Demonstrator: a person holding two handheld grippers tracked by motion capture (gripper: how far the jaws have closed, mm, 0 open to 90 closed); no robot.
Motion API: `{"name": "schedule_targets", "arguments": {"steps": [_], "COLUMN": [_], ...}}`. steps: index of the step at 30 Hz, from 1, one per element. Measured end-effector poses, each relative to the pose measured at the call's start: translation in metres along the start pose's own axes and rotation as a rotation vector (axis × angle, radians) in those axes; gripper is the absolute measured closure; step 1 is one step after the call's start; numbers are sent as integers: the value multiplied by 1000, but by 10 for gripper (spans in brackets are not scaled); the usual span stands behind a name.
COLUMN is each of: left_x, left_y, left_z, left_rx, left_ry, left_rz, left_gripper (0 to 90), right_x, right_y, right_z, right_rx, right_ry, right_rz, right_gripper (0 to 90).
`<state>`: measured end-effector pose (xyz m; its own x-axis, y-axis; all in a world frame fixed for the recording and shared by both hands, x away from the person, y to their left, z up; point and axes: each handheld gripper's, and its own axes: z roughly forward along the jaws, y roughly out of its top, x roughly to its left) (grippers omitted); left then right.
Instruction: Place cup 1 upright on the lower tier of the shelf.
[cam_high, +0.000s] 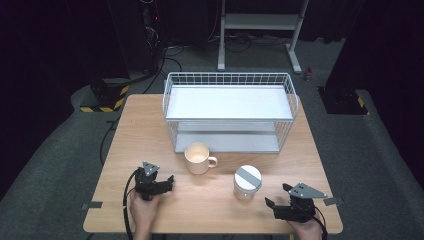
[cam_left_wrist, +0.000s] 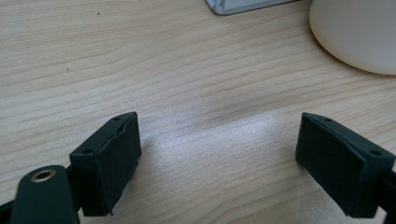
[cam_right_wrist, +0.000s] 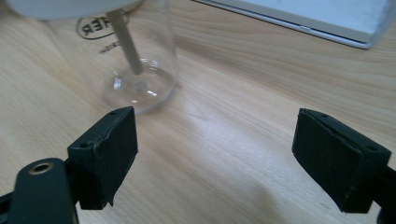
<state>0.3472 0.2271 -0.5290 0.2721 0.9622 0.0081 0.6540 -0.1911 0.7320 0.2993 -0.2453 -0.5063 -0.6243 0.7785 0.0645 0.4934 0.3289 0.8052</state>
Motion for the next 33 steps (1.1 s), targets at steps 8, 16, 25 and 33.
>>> {"name": "schedule_targets", "arguments": {"steps": [8, 16, 25, 33], "left_x": [0, 0, 0, 0], "left_y": [0, 0, 0, 0], "left_z": [0, 0, 0, 0], "left_rx": [-1, -1, -2, -2], "left_ry": [0, -1, -1, -1], "left_rz": [-3, -4, -3, -3], "left_gripper": [147, 147, 148, 148], "right_x": [18, 28, 36, 41], "right_y": [6, 15, 24, 32], "right_z": [12, 24, 35, 44], "right_rx": [-2, -12, -19, -33], "right_ry": [54, 84, 93, 90], "right_rz": [-43, -64, -91, -114], "right_gripper": [132, 124, 110, 100]}}
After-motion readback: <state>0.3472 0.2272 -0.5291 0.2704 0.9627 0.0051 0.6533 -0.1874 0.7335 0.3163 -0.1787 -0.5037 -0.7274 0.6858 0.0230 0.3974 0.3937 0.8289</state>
